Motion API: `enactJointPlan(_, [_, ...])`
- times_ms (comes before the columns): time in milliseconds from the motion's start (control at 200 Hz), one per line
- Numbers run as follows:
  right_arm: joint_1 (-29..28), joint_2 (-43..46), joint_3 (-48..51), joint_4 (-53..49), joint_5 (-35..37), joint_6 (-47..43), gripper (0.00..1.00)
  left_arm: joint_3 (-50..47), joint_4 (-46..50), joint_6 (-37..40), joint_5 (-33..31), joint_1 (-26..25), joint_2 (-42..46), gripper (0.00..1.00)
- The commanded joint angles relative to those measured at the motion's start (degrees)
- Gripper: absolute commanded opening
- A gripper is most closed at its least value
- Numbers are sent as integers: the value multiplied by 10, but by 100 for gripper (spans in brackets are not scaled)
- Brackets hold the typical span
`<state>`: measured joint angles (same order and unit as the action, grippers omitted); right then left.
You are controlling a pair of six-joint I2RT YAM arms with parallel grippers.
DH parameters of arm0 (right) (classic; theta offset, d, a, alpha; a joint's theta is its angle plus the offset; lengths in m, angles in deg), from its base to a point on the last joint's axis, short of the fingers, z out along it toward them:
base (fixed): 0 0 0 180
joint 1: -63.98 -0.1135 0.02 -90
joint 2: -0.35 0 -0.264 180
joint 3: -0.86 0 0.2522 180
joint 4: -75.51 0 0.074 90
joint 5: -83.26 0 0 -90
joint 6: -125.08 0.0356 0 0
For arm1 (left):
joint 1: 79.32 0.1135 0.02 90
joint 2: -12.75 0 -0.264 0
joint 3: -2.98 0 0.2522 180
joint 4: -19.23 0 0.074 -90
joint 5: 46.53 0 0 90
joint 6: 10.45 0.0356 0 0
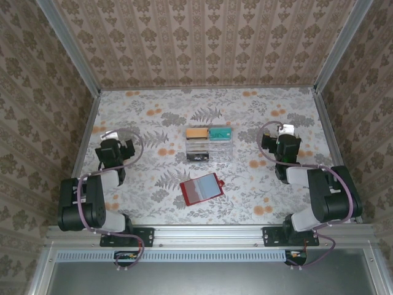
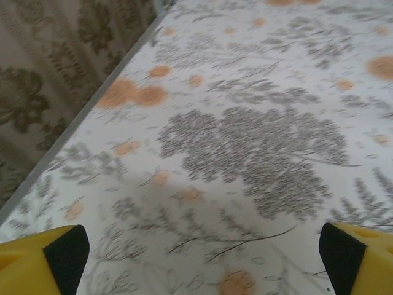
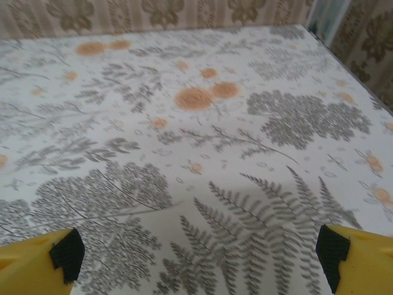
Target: Take the credit cards out of the card holder
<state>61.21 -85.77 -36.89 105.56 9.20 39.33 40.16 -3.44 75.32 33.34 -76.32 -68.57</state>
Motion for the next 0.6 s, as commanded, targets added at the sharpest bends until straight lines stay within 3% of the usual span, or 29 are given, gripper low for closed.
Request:
enactJointPlan(0, [3, -11, 14, 59, -37, -10, 100, -6, -78, 25, 63, -16, -11, 100])
enactJointPlan(105, [3, -14, 16, 70, -39, -11, 100, -15, -168, 71, 117, -27, -77, 100])
enactJointPlan(155, [3, -14, 15, 65, -41, -11, 100, 8, -93, 71, 117, -34, -60, 100])
enactJointPlan(200, [3, -15, 14, 67, -41, -12, 100, -4, -142, 76, 109, -35, -73, 100])
enactJointPlan(595, [3, -14, 15, 66, -41, -13, 100, 0, -120, 73, 93, -41, -66, 100])
